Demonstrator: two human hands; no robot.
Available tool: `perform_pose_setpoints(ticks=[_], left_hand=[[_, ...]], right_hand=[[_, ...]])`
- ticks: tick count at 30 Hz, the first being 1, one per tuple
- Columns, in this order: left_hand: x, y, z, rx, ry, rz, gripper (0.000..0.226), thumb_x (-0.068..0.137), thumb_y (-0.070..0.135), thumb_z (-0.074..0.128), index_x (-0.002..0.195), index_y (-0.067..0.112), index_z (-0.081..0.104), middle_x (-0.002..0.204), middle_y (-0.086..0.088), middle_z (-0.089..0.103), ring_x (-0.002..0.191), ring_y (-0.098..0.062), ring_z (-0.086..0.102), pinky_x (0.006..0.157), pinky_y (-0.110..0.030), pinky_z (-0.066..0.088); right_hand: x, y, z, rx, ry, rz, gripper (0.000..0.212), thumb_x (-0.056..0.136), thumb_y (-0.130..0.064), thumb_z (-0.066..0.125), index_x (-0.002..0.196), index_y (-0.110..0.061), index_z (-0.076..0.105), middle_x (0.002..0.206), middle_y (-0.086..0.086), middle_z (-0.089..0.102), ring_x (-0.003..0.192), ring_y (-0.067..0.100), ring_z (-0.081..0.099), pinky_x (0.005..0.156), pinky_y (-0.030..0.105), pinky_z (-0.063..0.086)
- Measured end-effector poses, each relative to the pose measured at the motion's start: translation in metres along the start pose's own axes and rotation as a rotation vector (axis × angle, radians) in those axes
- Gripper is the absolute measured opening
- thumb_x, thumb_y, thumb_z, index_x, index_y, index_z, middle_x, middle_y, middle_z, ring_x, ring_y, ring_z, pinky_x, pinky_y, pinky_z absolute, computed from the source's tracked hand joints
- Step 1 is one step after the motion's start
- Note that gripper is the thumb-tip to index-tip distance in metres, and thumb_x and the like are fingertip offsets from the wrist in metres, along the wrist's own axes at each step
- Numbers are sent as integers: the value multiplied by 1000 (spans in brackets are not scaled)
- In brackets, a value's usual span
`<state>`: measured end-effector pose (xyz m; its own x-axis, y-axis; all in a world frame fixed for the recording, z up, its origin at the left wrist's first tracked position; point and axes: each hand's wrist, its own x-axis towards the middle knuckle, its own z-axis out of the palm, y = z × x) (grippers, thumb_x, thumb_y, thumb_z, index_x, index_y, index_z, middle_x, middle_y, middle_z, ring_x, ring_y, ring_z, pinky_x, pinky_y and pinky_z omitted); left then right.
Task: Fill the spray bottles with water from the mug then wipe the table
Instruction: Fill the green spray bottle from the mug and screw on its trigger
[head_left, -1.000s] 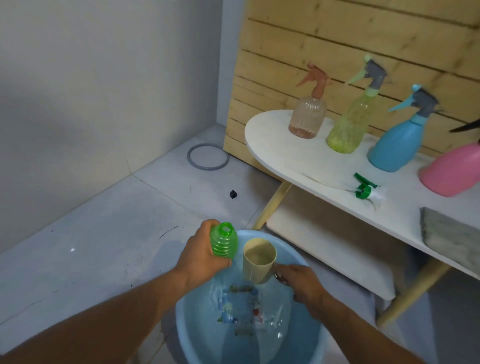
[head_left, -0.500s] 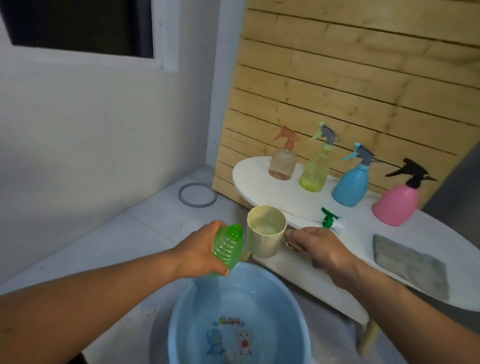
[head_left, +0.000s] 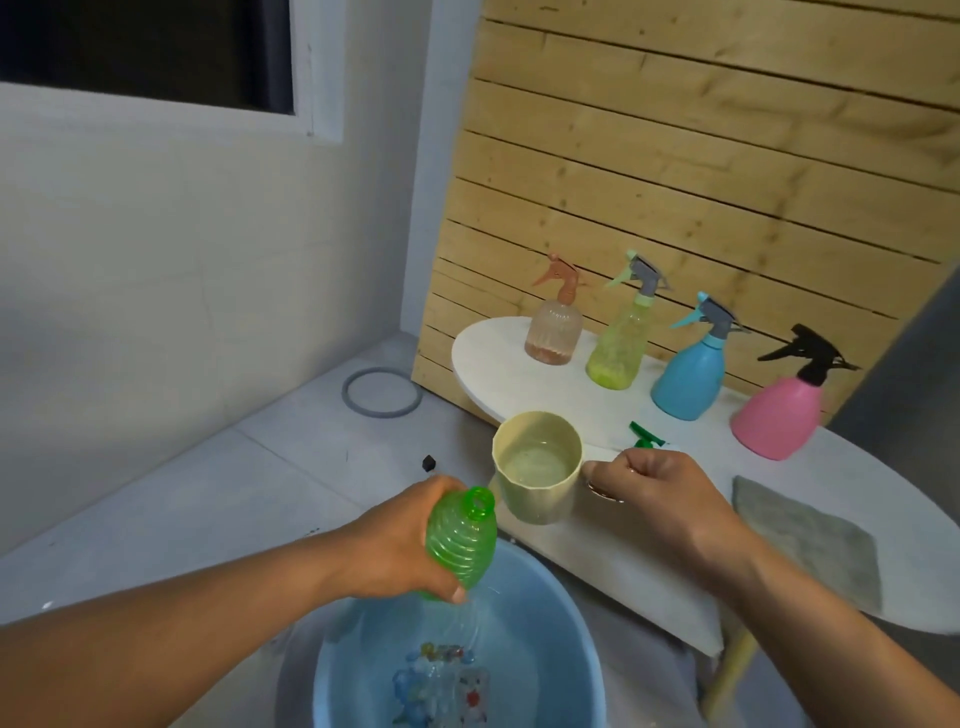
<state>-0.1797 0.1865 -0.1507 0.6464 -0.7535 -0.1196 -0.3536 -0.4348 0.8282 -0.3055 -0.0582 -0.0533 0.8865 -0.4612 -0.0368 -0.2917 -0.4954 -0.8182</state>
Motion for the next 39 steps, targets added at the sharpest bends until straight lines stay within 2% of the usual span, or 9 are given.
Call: perform_pose_setpoints(ticks=[8, 16, 32, 39], left_hand=[[7, 1, 4, 10, -6, 16, 84, 65, 26, 97, 131, 38, 46, 121, 13, 61, 110, -4, 62, 95, -30, 57], [9, -1, 3, -4, 10, 1, 81, 67, 26, 97, 129, 37, 46, 118, 12, 62, 106, -4, 64, 90, -28, 58], [7, -4, 3, 37, 11, 2, 84, 66, 30, 97, 131, 36, 44, 120, 12, 60, 109, -5, 62, 94, -33, 58], [6, -7, 2, 36, 11, -6, 85, 66, 30, 97, 132, 36, 43, 120, 11, 59, 110, -7, 61, 95, -35, 58]], right_hand=[[4, -3, 5, -58, 32, -18, 40, 86, -44, 74, 62, -16, 60, 57, -4, 47, 61, 15, 40, 59, 32, 35], [5, 1, 4, -163, 52, -56, 41, 88, -49, 71, 70, -12, 65, 56, -6, 49, 60, 13, 44, 59, 34, 39], [2, -8, 10, -336, 101, -165, 39, 90, -46, 69, 63, -20, 58, 52, -16, 51, 58, 12, 46, 56, 31, 37], [1, -11, 13, -386, 119, -197, 37, 90, -48, 68, 64, -23, 59, 54, -10, 52, 60, 13, 49, 55, 32, 38]])
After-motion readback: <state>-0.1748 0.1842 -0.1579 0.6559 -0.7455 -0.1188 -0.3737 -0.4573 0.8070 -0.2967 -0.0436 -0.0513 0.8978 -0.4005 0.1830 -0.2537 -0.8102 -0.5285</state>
